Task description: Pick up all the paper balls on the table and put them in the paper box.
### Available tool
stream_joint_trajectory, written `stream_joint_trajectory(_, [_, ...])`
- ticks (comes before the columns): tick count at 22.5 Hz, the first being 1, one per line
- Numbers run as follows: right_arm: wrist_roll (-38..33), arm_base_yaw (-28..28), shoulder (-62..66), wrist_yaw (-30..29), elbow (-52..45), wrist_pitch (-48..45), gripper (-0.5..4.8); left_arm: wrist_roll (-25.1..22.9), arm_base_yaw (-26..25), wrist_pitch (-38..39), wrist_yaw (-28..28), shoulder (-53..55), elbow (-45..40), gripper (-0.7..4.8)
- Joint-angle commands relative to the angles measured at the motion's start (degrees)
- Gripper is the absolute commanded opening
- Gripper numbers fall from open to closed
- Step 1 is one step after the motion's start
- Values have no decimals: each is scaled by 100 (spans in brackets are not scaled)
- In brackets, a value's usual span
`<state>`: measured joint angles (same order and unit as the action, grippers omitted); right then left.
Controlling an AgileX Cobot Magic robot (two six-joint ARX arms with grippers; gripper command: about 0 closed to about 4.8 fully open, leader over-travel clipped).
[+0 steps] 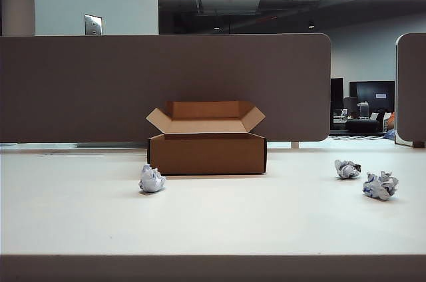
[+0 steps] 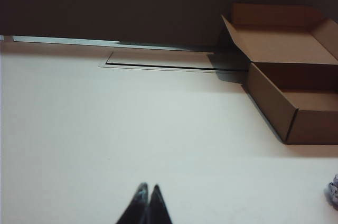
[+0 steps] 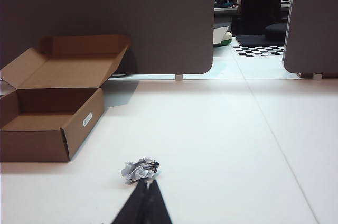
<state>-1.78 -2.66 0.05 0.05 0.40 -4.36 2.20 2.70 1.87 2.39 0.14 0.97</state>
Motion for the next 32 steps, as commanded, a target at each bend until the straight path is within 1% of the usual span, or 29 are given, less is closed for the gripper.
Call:
stream_joint_trajectory(1, [-15, 0, -13, 162, -33, 0, -6, -7, -15, -74, -26, 2, 33, -5])
stream_joint_trajectory(6, [55, 0, -13, 227, -31, -17, -6, -26, -15, -72, -4, 2, 33, -5])
stream_joint_trajectory(8, [35, -4, -13, 476, -15, 17, -6, -26, -15, -77, -7, 2, 35, -5])
stream_joint_trajectory(11, [-184, -4, -11, 953, 138, 33, -6, -26, -15, -68, -7, 2, 140, -5])
stream_joint_trajectory(13, [-269, -4, 0, 1215, 415, 57, -6, -24, -15, -68, -9, 2, 363, -5])
stream_joint_trajectory(14, [-269, -2, 42, 1248, 822, 234, -6, -26, -15, 42, -2, 7, 704, -5])
stream_joint_trajectory(15, [-190, -2, 153, 1139, 1248, 459, -6, -31, -17, 188, 48, 44, 1062, -5])
stream_joint_trajectory(16, [-63, -2, 238, 1019, 1462, 551, -6, -31, -17, 260, 98, 116, 1287, -5])
stream_joint_trajectory(17, [136, -2, 400, 868, 1727, 614, -6, -39, -17, 337, 103, 177, 1469, -5])
stream_joint_trajectory(18, [481, -2, 743, 590, 2225, 732, -6, -107, -15, 363, 46, 391, 1847, -5])
stream_joint_trajectory(20, [970, 0, 1375, 516, 3008, 990, -6, -380, -15, 369, -350, 798, 2374, -5])
stream_joint_trajectory(22, [1113, 0, 1812, 516, 3480, 1178, -6, -570, -13, 542, -529, 1189, 2743, -5])
stream_joint_trajectory(24, [1110, -2, 2337, 492, 3971, 1438, -6, -691, -13, 804, -741, 1666, 3112, -5])
stream_joint_trajectory(25, [1106, -2, 2881, 466, 4417, 1735, -6, -684, -11, 962, -1012, 2151, 3414, -5])
stream_joint_trajectory(26, [1102, -4, 3327, 304, 4745, 1976, -6, -682, -11, 1095, -1244, 2649, 3705, -5])
stream_joint_trajectory(27, [1084, -7, 3563, 140, 4892, 2072, -6, -667, -9, 1152, -1373, 2940, 3869, -5])
stream_joint_trajectory(28, [973, -9, 3945, -122, 5051, 2179, -6, -651, -4, 1178, -1735, 3504, 4120, -5])
stream_joint_trajectory(30, [796, -9, 4367, -328, 5167, 2271, -6, -627, 24, 1169, -2111, 4044, 4343, -5])
stream_joint_trajectory(32, [769, -9, 4704, -479, 5204, 2326, -5, -629, 186, 1137, -2194, 4461, 4527, -5])
